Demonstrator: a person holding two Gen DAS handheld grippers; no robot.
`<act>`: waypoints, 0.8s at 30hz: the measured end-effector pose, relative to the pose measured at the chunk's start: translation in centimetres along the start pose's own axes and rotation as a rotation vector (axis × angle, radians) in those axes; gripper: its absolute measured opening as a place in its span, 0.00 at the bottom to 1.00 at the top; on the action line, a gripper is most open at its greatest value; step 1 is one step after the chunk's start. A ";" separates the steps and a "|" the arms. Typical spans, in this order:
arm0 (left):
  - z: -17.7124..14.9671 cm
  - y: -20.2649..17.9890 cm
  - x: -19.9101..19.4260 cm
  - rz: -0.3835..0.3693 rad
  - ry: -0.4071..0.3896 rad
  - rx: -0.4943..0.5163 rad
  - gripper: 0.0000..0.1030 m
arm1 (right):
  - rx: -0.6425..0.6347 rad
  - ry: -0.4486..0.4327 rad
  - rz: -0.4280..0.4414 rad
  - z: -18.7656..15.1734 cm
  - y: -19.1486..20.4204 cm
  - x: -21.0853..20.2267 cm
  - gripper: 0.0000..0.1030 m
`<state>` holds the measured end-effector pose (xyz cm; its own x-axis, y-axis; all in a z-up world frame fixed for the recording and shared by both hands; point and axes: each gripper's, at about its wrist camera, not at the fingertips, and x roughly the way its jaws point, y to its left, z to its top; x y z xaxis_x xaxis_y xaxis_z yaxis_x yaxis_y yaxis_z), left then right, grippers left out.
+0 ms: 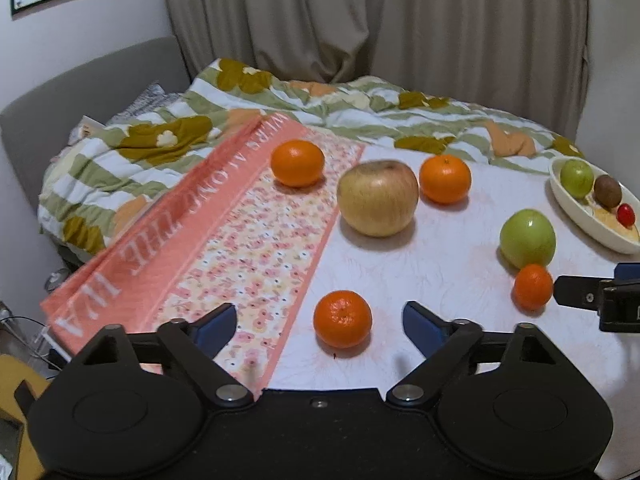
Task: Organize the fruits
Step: 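Withdraw both tools from the bowl back over the remaining fruits, then grasp a small orange with the left tool while the right tool grasps another small orange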
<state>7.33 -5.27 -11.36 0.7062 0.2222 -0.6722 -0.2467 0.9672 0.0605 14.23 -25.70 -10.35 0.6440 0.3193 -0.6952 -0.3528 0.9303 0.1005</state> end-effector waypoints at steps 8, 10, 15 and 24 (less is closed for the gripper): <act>-0.4 0.4 2.3 -0.065 0.048 -0.010 0.67 | -0.015 0.016 -0.019 -0.5 1.4 1.8 0.92; -0.4 0.3 2.7 -0.071 0.052 -0.004 0.58 | -0.023 0.021 -0.025 -0.5 1.7 2.1 0.90; -0.4 0.2 3.1 -0.107 0.062 0.008 0.41 | -0.027 0.029 -0.025 -0.5 2.2 2.6 0.80; -0.5 0.4 2.8 -0.109 0.064 0.028 0.40 | -0.038 0.034 -0.034 -0.5 2.6 3.4 0.68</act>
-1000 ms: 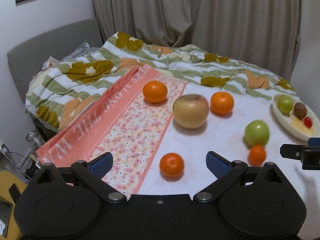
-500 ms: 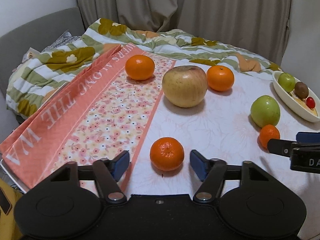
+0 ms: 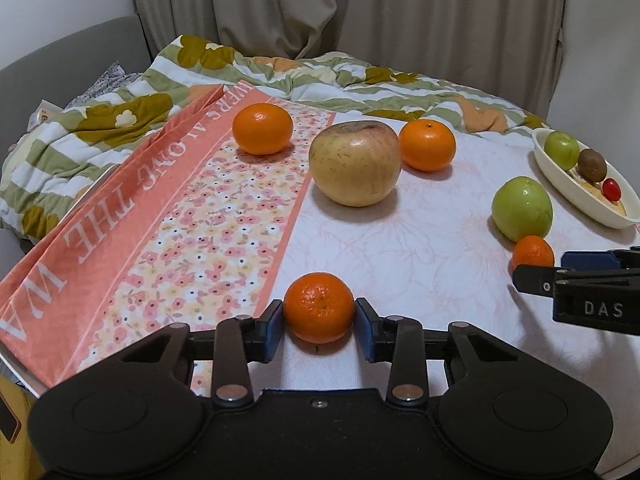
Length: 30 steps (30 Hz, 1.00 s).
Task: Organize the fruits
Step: 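Grasp a small orange with the left tool while the right tool grasps another small orange, then carry both small oranges over the cream bowl with both tools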
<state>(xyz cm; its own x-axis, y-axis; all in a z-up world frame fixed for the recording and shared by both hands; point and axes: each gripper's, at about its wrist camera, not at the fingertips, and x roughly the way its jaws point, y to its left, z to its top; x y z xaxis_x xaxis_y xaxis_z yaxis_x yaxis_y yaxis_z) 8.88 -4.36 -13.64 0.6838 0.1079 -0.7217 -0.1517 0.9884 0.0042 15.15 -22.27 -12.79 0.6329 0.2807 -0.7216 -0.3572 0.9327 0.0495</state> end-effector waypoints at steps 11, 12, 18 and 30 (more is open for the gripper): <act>-0.4 0.9 -0.5 0.006 0.009 -0.013 0.40 | -0.023 -0.001 -0.001 0.3 1.0 1.0 0.50; -0.4 1.0 -0.7 0.008 0.006 -0.015 0.40 | -0.018 0.000 -0.001 0.3 1.0 1.0 0.50; -0.2 1.3 -1.7 0.014 -0.006 -0.014 0.40 | -0.013 0.005 -0.005 0.4 1.2 0.4 0.50; 3.2 0.1 -6.5 -0.048 -0.078 0.019 0.40 | 0.020 -0.032 -0.033 2.2 0.8 -5.5 0.50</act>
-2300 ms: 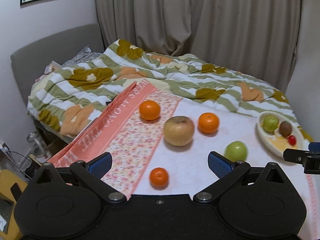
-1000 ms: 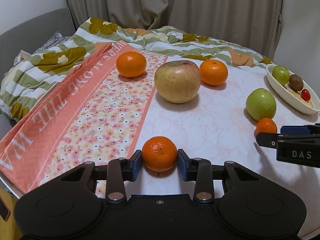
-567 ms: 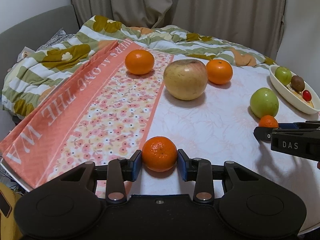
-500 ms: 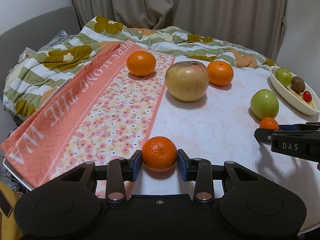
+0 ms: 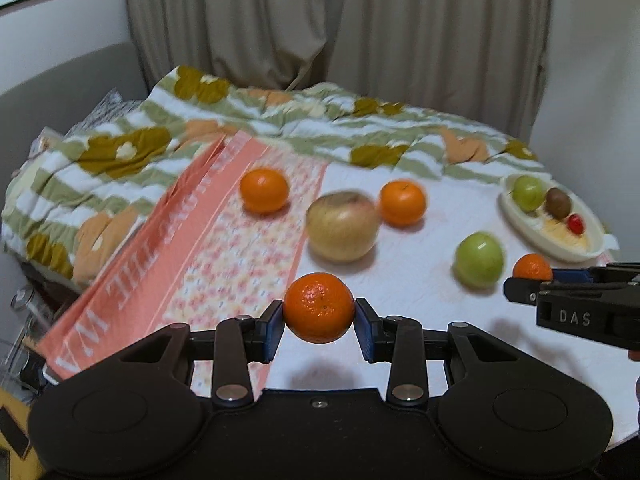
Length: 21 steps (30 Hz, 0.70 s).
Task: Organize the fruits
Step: 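Carry both small oranges over the cream bowl with both tools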
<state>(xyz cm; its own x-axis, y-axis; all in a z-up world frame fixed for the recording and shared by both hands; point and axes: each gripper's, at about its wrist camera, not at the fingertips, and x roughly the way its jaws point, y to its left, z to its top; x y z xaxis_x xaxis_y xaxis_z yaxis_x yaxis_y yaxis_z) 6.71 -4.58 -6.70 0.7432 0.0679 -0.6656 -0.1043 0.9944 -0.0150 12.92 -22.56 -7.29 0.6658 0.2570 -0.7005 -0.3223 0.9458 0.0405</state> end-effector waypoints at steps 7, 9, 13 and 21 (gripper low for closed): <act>2.9 -2.5 -2.8 -0.100 -0.056 0.065 0.40 | 0.065 -0.009 -0.053 1.2 -1.9 -5.0 0.50; 3.7 -3.5 -3.1 -0.135 -0.061 0.086 0.40 | 0.091 -0.013 -0.080 1.3 -2.9 -6.3 0.50; 5.0 -5.8 -3.1 -0.196 -0.073 0.137 0.40 | 0.141 -0.025 -0.130 1.5 -5.3 -8.1 0.50; 7.5 -11.6 -1.5 -0.298 -0.076 0.192 0.40 | 0.219 -0.025 -0.218 2.1 -11.6 -9.4 0.50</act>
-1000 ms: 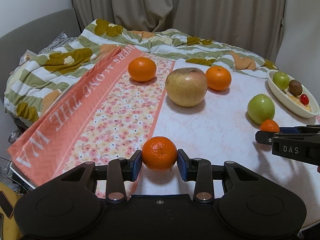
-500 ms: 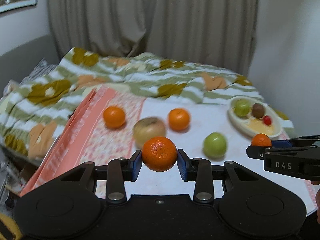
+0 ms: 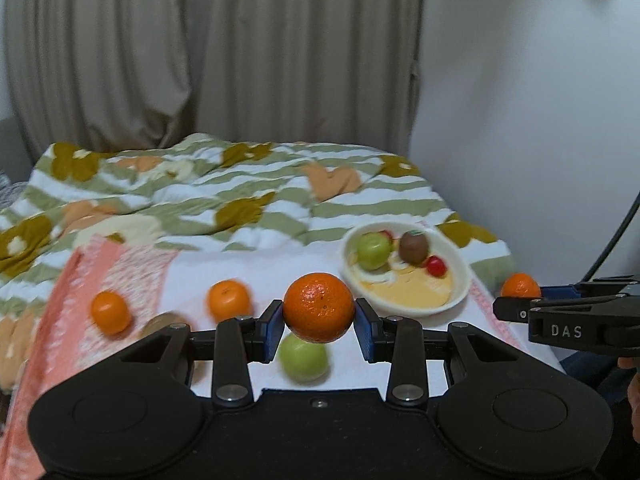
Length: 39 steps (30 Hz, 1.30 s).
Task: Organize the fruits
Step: 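Carry both small oranges over the cream bowl with both tools, then release the orange into the bowl with the left tool while the right tool lowers its orange in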
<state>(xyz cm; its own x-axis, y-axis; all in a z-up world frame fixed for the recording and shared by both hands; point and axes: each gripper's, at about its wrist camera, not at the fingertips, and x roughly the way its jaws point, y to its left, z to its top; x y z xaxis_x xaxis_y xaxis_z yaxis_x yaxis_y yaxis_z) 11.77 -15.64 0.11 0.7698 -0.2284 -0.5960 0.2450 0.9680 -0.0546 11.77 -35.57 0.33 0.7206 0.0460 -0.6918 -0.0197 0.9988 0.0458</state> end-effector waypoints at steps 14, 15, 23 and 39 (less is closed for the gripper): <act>5.3 -7.7 10.2 -0.032 0.048 0.026 0.40 | 0.007 0.004 0.016 4.9 -10.1 5.6 0.50; 5.5 -8.0 11.0 -0.032 0.056 0.030 0.40 | 0.004 0.007 0.018 5.2 -10.6 6.1 0.50; 6.1 -10.1 16.6 -0.045 0.138 0.057 0.40 | -0.003 0.037 0.037 6.9 -13.6 10.2 0.50; 4.2 -11.5 25.4 -0.137 0.330 0.160 0.45 | 0.059 0.094 0.007 7.2 -14.8 15.3 0.50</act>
<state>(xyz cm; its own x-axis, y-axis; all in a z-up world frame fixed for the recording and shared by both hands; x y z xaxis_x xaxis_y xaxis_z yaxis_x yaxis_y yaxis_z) 31.00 -32.98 -11.07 0.4992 -0.2830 -0.8190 0.4408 0.8966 -0.0412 28.01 -49.78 -5.74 0.6521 0.0573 -0.7559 0.0184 0.9957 0.0913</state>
